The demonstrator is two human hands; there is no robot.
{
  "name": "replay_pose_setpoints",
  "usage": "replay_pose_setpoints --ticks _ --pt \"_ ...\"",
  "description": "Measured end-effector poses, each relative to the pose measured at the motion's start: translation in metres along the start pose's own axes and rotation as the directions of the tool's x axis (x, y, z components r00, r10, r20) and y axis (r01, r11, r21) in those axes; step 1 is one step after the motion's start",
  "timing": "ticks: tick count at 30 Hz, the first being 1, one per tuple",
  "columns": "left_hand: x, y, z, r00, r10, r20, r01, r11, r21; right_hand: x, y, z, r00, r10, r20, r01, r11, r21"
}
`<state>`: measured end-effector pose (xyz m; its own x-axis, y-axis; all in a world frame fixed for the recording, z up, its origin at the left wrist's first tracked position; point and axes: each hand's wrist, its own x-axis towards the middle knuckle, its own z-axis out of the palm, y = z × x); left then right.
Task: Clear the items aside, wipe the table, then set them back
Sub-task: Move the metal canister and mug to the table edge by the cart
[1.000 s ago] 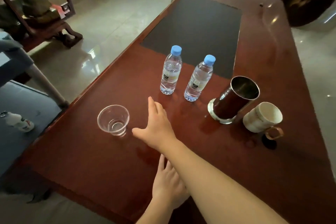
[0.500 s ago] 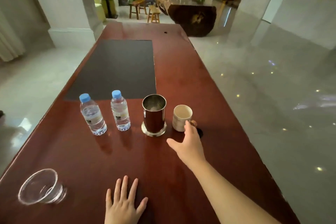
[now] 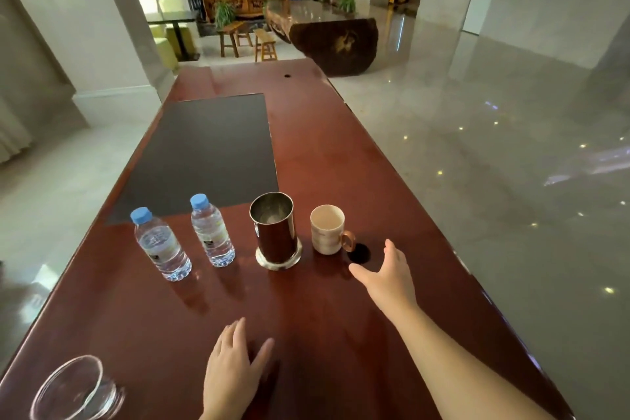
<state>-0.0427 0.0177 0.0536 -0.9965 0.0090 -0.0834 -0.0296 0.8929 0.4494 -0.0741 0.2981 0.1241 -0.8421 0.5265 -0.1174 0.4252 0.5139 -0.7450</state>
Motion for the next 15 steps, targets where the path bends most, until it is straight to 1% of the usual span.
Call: replay_pose_setpoints --ticks 2,3,5,8,10,12,15 --pt "0.024 0.008 -0.008 0.999 -0.045 -0.021 0.040 0.983 -0.182 0.003 -0.001 0.006 1.000 0.009 0.015 -0.009 1.000 -0.009" --pt "0.035 0.014 -0.012 0.997 -0.069 -0.036 0.058 0.969 -0.242 0.005 -0.002 0.009 1.000 0.012 0.021 -0.012 1.000 -0.019" --pt "0.059 0.027 -0.017 0.994 -0.096 -0.046 0.077 0.945 -0.319 0.012 -0.004 0.016 0.999 0.022 0.029 -0.021 0.999 -0.031" --pt "0.095 0.038 -0.018 0.993 -0.103 -0.059 0.069 0.906 -0.418 0.024 -0.007 0.025 0.999 0.024 0.043 -0.023 0.999 -0.027" --pt "0.118 0.044 -0.015 0.995 -0.091 -0.034 0.064 0.874 -0.481 0.036 -0.009 0.031 0.999 0.018 0.036 -0.017 0.999 -0.028" --pt "0.137 0.050 -0.009 0.997 -0.081 -0.010 0.062 0.831 -0.553 0.049 -0.010 0.037 1.000 0.002 0.025 -0.002 1.000 -0.028" --pt "0.164 0.057 0.000 0.996 -0.086 -0.027 0.047 0.757 -0.651 0.070 -0.013 0.046 0.999 -0.019 0.031 0.021 0.999 -0.045"
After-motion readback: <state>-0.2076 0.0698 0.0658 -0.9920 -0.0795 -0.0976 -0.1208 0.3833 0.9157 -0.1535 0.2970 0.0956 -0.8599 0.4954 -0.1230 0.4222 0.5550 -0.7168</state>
